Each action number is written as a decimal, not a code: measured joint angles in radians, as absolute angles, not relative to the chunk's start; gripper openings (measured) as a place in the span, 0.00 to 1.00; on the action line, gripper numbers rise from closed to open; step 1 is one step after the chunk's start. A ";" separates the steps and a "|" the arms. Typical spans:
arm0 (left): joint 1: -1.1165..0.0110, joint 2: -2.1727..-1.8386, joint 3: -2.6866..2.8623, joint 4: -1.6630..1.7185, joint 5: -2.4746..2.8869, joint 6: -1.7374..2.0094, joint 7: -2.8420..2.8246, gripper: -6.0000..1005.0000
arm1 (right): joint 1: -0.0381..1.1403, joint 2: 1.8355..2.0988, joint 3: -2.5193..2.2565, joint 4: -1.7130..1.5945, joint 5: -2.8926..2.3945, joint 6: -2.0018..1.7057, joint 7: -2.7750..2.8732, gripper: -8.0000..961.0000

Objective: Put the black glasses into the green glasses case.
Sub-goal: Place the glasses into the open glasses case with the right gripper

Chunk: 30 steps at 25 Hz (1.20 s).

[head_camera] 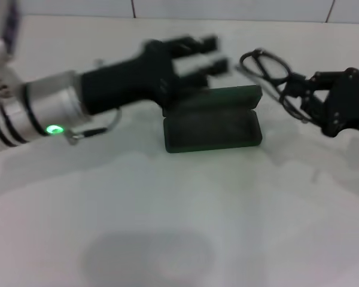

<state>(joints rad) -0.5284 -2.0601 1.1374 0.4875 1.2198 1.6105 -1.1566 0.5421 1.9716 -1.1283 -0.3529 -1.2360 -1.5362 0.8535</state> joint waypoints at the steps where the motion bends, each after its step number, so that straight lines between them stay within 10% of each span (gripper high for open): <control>1: -0.512 -2.062 1.082 0.485 1.221 1.579 -1.157 0.49 | 0.538 1.982 -1.134 -0.395 -1.275 -1.494 0.838 0.11; 6: -0.466 -2.067 0.946 0.476 1.225 1.393 -1.141 0.49 | 0.525 2.024 -1.169 -0.564 -1.434 -1.334 0.847 0.12; 30: -0.528 -2.062 0.883 0.435 1.221 1.256 -1.145 0.49 | 0.483 2.028 -1.763 -0.917 -1.435 -0.673 0.837 0.13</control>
